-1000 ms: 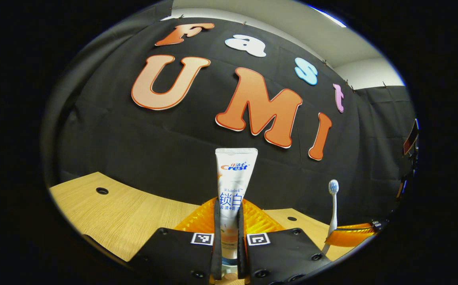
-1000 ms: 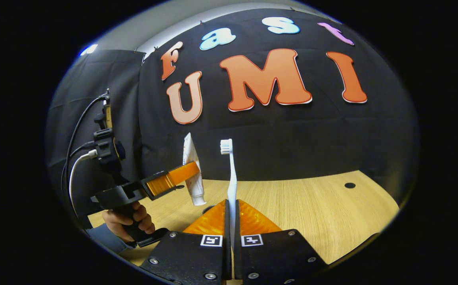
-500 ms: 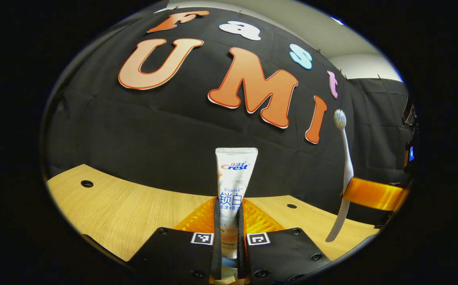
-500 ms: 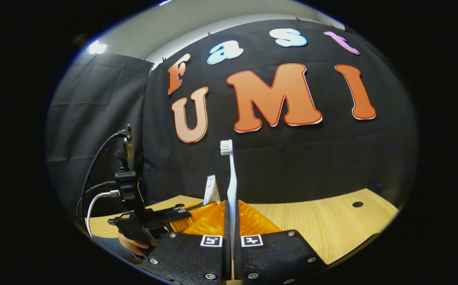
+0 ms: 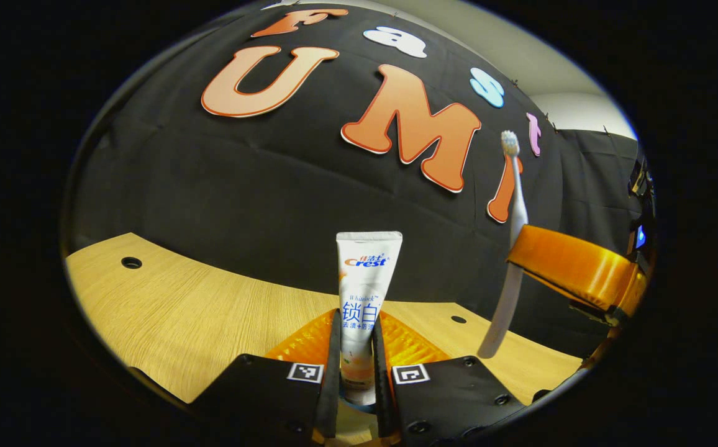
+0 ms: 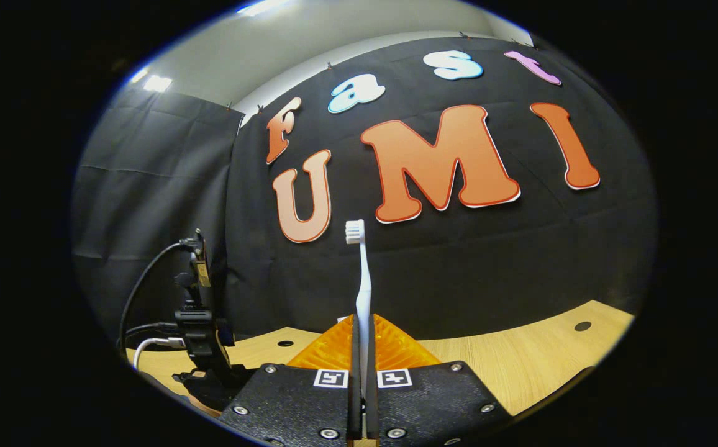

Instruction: Put the toothbrush and toothpaste on the desktop into the cup, then pick up the cup and place it on the coaster on the desktop.

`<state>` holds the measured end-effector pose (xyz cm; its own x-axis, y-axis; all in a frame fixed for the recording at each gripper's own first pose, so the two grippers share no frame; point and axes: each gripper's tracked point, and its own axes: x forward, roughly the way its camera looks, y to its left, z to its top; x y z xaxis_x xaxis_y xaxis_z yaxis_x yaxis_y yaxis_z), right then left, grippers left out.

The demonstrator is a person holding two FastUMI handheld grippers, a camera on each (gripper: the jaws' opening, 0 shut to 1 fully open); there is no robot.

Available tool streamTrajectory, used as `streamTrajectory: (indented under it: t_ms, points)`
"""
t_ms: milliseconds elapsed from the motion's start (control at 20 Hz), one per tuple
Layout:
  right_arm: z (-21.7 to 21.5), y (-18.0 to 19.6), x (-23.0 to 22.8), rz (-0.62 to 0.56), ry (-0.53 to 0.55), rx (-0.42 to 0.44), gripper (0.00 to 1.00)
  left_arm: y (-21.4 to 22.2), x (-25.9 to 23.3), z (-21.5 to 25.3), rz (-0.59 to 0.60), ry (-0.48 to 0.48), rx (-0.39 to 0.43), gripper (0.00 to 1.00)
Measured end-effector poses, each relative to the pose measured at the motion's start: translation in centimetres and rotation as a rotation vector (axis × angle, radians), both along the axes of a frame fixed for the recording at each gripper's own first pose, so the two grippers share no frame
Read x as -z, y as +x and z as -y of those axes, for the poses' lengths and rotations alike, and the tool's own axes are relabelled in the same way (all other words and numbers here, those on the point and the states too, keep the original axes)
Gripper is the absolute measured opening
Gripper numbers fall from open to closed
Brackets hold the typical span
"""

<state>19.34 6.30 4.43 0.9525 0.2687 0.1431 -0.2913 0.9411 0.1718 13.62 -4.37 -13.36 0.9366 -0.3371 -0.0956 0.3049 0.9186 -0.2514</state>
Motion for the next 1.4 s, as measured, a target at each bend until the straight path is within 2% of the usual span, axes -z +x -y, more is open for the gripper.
streamTrajectory:
  t_ms: [100, 150, 200, 250, 350, 400, 450, 550, 600, 650, 700, 750, 800, 850, 900, 1150, 1250, 1400]
  points:
    - [-0.3, 0.5, 0.4, -0.004, 0.007, -0.008, 0.03, -0.3, 0.1, 0.2, -0.009, -0.008, 0.018, 0.24]
    - [-0.3, 0.9, 0.4, 0.000, 0.010, -0.004, 0.02, -0.4, 0.5, 0.3, -0.022, -0.003, 0.024, 0.40]
    - [-0.2, 1.4, 0.5, -0.004, 0.019, 0.001, 0.03, -0.5, 0.3, 0.2, -0.025, -0.005, 0.025, 0.35]
    - [-0.3, 1.7, 0.8, -0.008, 0.028, -0.004, 0.03, -0.6, 0.3, 0.5, -0.024, -0.011, 0.035, 0.47]
    - [-0.6, 2.3, 1.4, -0.018, 0.041, -0.011, 0.02, -0.8, -0.3, 0.5, -0.002, -0.018, 0.038, 0.51]
    - [-0.7, 2.4, 1.7, -0.022, 0.040, -0.013, 0.02, -0.6, -0.6, 0.2, 0.011, -0.016, 0.032, 0.55]
    - [-0.8, 2.6, 2.0, -0.026, 0.041, -0.013, 0.02, -0.6, -0.6, 0.2, 0.018, -0.017, 0.029, 0.55]
    - [-0.9, 3.1, 2.2, -0.030, 0.053, -0.015, 0.02, -0.4, -1.0, -0.3, 0.031, -0.014, 0.011, 0.74]
    - [-1.0, 3.3, 2.5, -0.029, 0.059, -0.017, 0.03, -0.4, -1.2, -0.5, 0.039, -0.016, 0.003, 0.67]
    - [-1.0, 3.5, 2.7, -0.031, 0.063, -0.017, 0.07, -0.6, -1.5, -0.6, 0.048, -0.022, -0.002, 0.72]
    - [-1.1, 3.6, 3.0, -0.035, 0.063, -0.017, 0.03, -0.5, -2.0, -0.9, 0.063, -0.023, -0.014, 0.73]
    - [-1.2, 3.8, 3.3, -0.043, 0.065, -0.017, 0.03, -0.3, -2.3, -1.4, 0.082, -0.014, -0.036, 0.89]
    - [-1.4, 3.9, 3.7, -0.050, 0.067, -0.023, 0.03, 0.2, -2.7, -1.9, 0.103, -0.008, -0.063, 0.82]
    - [-1.5, 4.1, 4.2, -0.060, 0.063, -0.024, 0.04, 0.4, -3.3, -2.6, 0.124, 0.001, -0.089, 0.85]
    - [-1.7, 4.3, 4.7, -0.067, 0.059, -0.026, 0.04, 0.7, -3.7, -3.1, 0.141, 0.007, -0.113, 0.94]
    - [-1.9, 4.2, 6.3, -0.109, 0.061, -0.022, 0.06, 0.4, -4.7, -4.2, 0.184, 0.030, -0.151, 0.94]
    - [-1.8, 4.1, 6.8, -0.132, 0.054, -0.008, 0.08, -0.1, -4.2, -3.2, 0.149, 0.003, -0.112, 0.94]
    - [-1.4, 2.8, 6.1, -0.116, 0.034, -0.003, 0.10, -1.1, -3.3, -3.5, 0.074, 0.041, -0.120, 0.94]
